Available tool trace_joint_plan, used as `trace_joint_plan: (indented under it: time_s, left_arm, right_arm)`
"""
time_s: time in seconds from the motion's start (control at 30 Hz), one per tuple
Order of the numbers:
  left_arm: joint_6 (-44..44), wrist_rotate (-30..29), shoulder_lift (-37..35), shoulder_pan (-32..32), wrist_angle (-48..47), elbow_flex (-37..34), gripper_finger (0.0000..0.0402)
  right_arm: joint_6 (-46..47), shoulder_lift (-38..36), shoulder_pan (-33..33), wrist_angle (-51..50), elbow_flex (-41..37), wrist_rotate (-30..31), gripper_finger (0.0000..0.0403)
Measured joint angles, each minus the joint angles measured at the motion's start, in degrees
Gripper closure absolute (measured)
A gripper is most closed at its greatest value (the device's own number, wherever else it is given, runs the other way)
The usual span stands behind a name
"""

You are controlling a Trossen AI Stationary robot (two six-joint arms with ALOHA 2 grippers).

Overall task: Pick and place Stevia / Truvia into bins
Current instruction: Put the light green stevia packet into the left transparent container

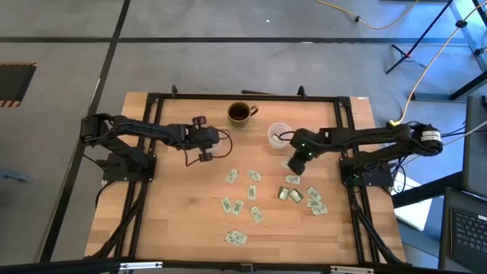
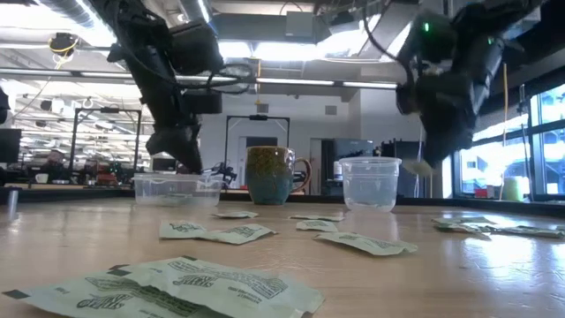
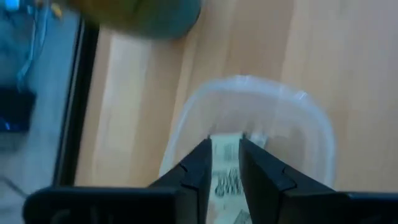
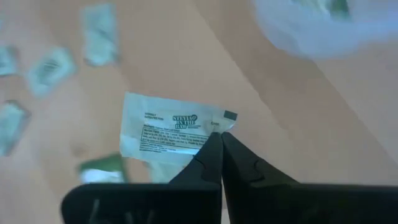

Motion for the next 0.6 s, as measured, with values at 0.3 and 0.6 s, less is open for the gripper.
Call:
trace_joint_plan:
  time_s: [0.3,0.6]
  left_arm:
    - [21.9,0.3,0.0,-5.8,20.0,0.0,0.0318]
    - [43.5,8.4,0.0,-10.2,37.7,0.0,0.0317]
  right_arm:
    - [-8.2,0.0,4.2,9.7,8.3,1.8,0.0403]
    - [-12.7,0.0,4.4,15.7,9.9,1.8,0.0403]
